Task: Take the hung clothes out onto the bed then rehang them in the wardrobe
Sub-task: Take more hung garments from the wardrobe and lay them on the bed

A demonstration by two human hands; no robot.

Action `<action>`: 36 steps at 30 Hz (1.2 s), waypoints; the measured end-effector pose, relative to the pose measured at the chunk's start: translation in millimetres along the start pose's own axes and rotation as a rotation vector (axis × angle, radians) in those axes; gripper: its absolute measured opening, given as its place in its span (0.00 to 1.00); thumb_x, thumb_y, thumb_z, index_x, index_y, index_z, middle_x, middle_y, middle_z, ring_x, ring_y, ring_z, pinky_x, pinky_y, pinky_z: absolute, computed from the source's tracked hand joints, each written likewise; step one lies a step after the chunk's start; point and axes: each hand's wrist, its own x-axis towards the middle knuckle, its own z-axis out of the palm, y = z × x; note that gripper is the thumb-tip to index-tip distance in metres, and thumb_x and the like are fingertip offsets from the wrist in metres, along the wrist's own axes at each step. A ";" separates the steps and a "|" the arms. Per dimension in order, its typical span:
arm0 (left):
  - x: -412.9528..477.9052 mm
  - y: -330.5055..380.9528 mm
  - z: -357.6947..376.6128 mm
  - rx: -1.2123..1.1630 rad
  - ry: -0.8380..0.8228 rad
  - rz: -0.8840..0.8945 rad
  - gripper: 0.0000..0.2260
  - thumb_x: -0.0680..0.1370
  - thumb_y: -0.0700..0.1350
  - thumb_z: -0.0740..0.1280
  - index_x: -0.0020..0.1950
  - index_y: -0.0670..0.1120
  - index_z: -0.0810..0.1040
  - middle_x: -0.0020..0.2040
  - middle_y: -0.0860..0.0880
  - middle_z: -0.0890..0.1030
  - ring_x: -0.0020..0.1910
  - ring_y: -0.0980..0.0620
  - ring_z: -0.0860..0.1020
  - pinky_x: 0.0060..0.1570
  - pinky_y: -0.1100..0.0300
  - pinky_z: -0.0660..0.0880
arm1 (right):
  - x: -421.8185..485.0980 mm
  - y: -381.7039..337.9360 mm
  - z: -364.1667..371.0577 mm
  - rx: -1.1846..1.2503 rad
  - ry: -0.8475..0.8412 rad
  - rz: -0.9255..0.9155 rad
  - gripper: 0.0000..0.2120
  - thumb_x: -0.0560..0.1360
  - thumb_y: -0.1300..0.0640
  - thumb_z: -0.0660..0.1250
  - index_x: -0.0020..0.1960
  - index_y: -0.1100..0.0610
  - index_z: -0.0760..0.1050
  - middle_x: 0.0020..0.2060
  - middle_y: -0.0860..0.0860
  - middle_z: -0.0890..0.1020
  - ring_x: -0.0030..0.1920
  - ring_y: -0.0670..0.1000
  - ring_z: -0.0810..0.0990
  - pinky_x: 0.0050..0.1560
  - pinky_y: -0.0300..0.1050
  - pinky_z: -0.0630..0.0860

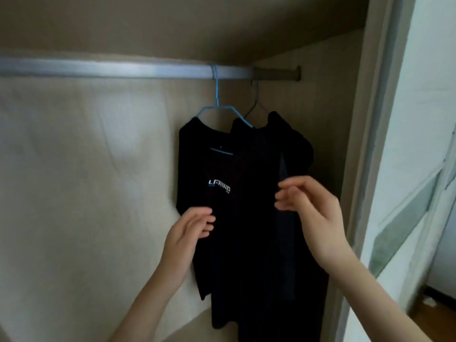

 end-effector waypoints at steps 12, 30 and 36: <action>201.8 130.7 79.0 -0.680 -0.048 -0.282 0.09 0.82 0.40 0.55 0.44 0.41 0.71 0.37 0.42 0.84 0.38 0.47 0.80 0.40 0.53 0.79 | 233.3 -31.0 52.8 -0.613 -0.021 0.204 0.18 0.79 0.58 0.62 0.65 0.66 0.73 0.64 0.62 0.77 0.64 0.61 0.75 0.57 0.47 0.73; 179.0 175.6 8.5 -0.441 -0.013 -0.149 0.15 0.82 0.41 0.49 0.36 0.46 0.64 0.17 0.56 0.57 0.13 0.61 0.55 0.11 0.69 0.50 | 253.1 -36.0 77.6 -0.071 -0.096 0.300 0.07 0.77 0.68 0.60 0.42 0.68 0.74 0.32 0.58 0.73 0.24 0.51 0.74 0.21 0.37 0.71; 106.9 138.5 -25.2 -0.106 0.076 -0.115 0.14 0.81 0.38 0.52 0.36 0.43 0.67 0.17 0.57 0.57 0.14 0.62 0.54 0.17 0.76 0.50 | 163.1 -47.6 60.7 0.197 -0.179 0.446 0.12 0.80 0.68 0.57 0.38 0.65 0.72 0.28 0.55 0.66 0.20 0.49 0.67 0.20 0.38 0.70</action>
